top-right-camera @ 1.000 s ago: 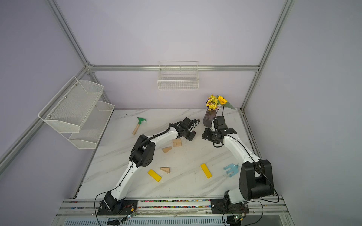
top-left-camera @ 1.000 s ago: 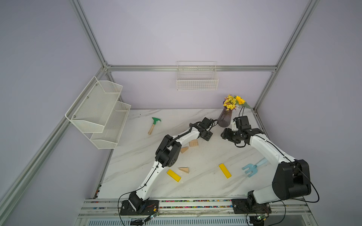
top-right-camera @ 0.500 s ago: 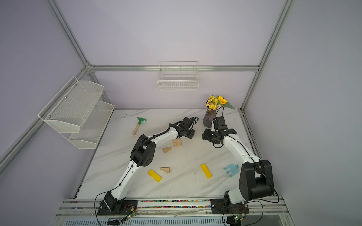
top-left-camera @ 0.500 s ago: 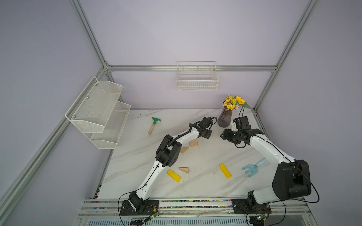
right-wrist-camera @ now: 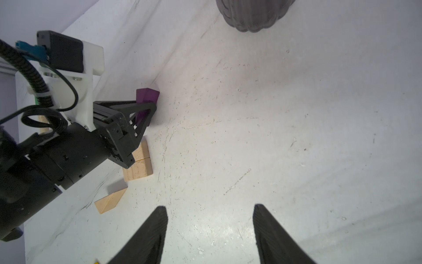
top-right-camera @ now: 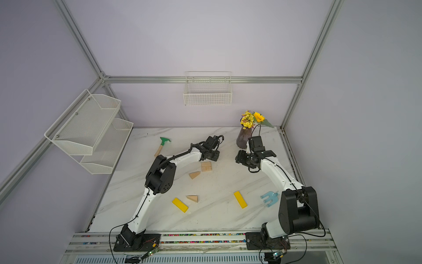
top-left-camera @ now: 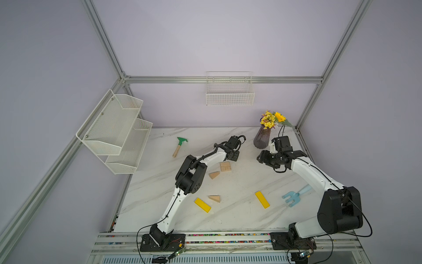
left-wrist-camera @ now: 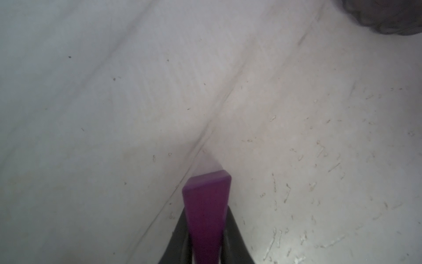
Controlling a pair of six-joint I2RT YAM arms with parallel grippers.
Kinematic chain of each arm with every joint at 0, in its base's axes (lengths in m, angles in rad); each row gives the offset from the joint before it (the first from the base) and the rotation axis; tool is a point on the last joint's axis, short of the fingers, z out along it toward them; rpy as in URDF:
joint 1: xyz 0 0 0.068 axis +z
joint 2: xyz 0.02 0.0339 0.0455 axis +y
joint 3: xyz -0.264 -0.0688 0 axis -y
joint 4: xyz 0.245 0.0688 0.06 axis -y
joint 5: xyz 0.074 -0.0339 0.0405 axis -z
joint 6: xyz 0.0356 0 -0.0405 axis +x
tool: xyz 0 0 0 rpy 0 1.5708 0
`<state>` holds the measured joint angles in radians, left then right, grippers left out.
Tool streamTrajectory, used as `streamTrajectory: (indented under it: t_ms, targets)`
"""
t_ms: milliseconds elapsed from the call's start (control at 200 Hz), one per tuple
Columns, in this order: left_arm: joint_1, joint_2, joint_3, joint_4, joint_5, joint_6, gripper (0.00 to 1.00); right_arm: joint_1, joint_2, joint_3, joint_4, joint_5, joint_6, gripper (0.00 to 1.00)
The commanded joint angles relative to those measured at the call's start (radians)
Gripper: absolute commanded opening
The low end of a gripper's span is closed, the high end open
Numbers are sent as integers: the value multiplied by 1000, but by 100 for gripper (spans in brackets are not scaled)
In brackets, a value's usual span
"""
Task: Assemble a small pinwheel with building blocks
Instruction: Assemble the building block at the center of the board.
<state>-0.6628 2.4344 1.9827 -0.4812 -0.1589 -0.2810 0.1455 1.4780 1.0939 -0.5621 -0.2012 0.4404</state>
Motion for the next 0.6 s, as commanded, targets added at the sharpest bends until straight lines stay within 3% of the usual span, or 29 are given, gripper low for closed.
streamTrajectory:
  t_ms: [0, 315, 595]
  targets:
    - [3, -29, -22, -74, -14, -21, 15, -4, 4, -2, 31, -9, 7, 64]
    - [3, -37, -40, -94, -4, -25, 22, -4, -1, -9, 34, -10, 8, 64]
    - [2, -44, -48, -88, -5, -28, 45, -4, -4, -13, 35, -7, 7, 64]
